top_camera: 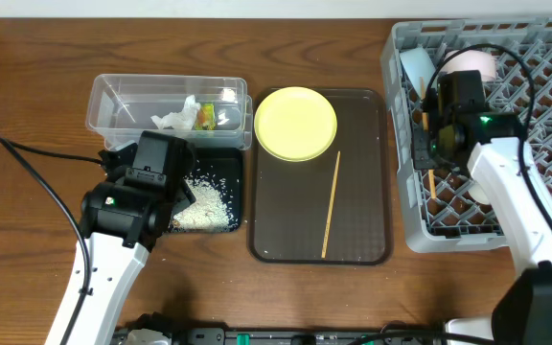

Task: Sort waste into correct bins and load items into the dishwasher rack
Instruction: 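Grasp one wooden chopstick with the right gripper and place it in the rack, then grasp the second chopstick with the right gripper and place it in the rack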

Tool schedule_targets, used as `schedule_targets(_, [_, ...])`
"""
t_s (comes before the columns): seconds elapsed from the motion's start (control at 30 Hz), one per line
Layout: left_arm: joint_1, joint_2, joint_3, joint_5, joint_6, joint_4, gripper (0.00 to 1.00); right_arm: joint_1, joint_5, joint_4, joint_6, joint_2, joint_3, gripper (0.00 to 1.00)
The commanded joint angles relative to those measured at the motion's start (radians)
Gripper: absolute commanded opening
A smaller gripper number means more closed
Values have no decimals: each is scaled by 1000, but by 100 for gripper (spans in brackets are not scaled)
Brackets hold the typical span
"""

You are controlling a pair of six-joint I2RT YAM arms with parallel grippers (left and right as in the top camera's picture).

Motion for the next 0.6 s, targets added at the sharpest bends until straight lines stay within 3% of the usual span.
schedule_targets(0.0, [5, 3, 6, -9, -13, -6, 81, -5, 1, 11, -21, 12, -5, 18])
schedule_targets(0.17, [5, 3, 6, -9, -13, -6, 81, -5, -10, 59, 24, -38, 18, 29])
schedule_targets(0.37, [5, 4, 6, -9, -13, -5, 81, 44, -253, 133, 61, -116, 29, 29])
schedule_targets(0.57, [5, 3, 6, -9, -13, -2, 81, 209, -253, 130, 113, -75, -2, 30])
